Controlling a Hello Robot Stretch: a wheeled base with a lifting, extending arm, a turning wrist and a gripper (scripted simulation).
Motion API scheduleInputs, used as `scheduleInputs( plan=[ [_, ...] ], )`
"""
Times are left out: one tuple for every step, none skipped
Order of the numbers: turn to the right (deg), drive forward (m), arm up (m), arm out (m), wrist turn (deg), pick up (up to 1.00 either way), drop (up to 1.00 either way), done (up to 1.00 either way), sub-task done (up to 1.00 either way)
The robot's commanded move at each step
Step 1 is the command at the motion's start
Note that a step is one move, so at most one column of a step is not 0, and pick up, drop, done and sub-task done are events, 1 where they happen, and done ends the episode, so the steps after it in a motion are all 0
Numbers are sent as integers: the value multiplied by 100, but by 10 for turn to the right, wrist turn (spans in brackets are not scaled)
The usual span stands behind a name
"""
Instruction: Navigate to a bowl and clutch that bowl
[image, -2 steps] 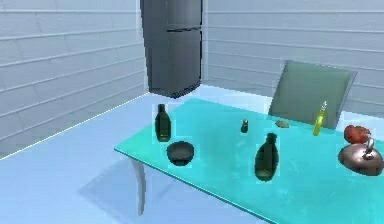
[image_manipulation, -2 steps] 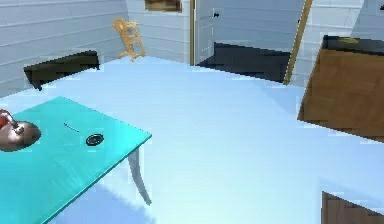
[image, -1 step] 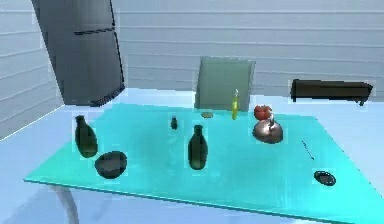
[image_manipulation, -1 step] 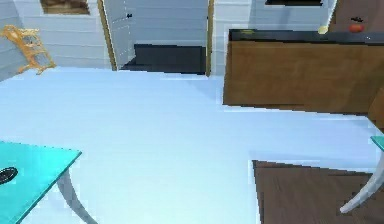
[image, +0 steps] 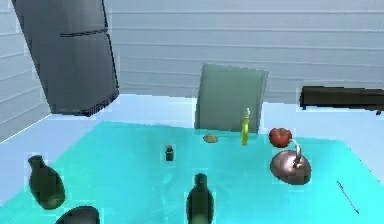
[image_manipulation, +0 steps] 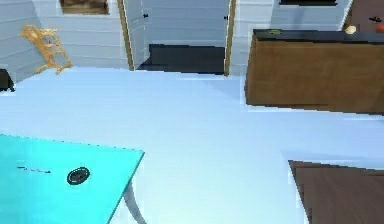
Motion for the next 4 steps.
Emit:
scheduleInputs(
  plan=[
    [-450,0,0,0,0,0,0,0,0],
    [-450,0,0,0,0,0,0,0,0],
    [-330,0,0,0,0,0,0,0,0],
    [0,0,50,0,0,0,0,0,0]
  ],
)
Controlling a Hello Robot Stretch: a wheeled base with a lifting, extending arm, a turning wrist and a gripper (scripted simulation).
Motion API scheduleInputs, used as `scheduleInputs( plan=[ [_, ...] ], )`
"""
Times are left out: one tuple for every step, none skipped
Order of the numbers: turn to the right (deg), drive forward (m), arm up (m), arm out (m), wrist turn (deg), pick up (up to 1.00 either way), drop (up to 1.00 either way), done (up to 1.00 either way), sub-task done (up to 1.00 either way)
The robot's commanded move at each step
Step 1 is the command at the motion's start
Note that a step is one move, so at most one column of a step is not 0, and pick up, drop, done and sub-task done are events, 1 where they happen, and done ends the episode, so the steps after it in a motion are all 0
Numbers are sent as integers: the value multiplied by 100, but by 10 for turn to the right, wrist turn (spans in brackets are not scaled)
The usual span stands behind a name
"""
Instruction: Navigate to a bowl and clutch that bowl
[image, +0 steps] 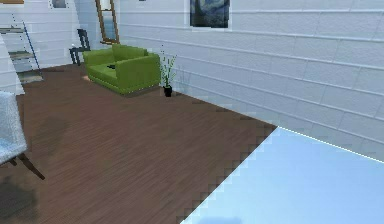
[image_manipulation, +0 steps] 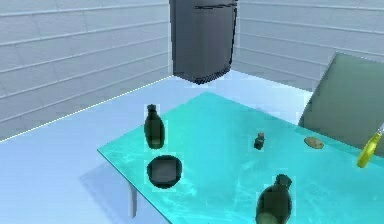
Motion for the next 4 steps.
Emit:
scheduleInputs(
  plan=[
    [0,0,30,0,0,0,0,0,0],
    [0,0,0,28,0,0,0,0,0],
    [0,0,0,0,450,0,0,0,0],
    [0,0,0,0,450,0,0,0,0]
  ],
)
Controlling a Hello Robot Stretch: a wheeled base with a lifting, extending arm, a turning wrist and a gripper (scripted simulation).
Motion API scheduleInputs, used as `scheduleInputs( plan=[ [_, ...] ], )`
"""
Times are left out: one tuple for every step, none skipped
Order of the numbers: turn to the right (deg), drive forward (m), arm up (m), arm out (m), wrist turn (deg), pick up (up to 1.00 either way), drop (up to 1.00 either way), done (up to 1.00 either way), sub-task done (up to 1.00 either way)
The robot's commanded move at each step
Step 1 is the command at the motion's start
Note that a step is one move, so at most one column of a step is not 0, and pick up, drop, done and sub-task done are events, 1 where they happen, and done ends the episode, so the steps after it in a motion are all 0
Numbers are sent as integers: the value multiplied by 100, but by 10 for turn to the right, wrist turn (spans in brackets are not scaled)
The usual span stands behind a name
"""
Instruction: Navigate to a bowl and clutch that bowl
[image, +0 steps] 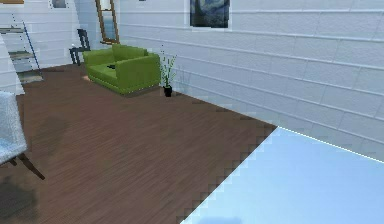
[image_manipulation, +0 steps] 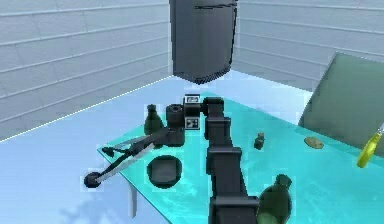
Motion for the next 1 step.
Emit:
scheduleInputs(
  plan=[
    [0,0,0,0,450,0,0,0,0]
  ],
)
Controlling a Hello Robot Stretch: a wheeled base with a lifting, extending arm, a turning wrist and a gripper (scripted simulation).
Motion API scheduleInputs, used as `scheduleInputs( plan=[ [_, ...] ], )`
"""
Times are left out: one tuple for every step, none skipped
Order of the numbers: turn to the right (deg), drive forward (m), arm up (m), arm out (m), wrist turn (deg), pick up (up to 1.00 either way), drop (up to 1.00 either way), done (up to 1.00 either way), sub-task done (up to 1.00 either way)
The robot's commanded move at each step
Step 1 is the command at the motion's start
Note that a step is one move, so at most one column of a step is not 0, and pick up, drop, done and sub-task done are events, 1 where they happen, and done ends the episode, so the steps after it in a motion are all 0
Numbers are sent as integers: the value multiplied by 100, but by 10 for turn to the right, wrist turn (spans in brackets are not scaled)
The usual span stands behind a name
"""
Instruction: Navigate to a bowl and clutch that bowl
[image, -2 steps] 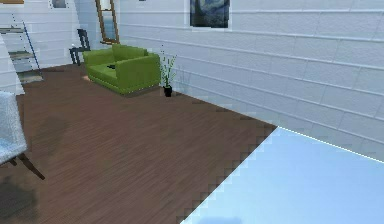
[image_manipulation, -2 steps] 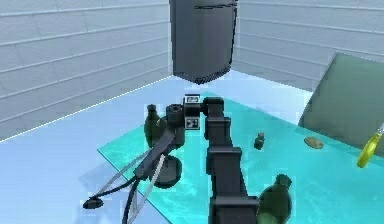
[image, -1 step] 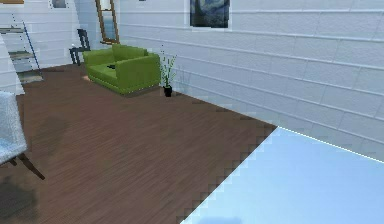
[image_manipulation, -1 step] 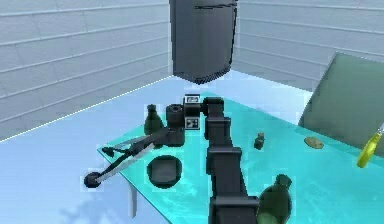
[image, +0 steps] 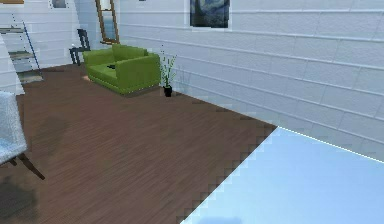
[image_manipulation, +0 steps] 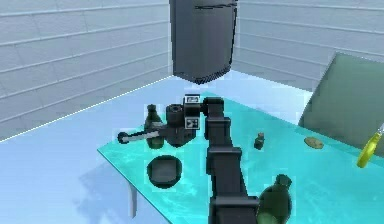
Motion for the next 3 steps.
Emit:
scheduleInputs(
  plan=[
    [0,0,0,0,270,0,0,0,0],
    [0,0,-30,0,0,0,0,0,0],
    [0,0,0,0,0,100,0,0,0]
  ],
)
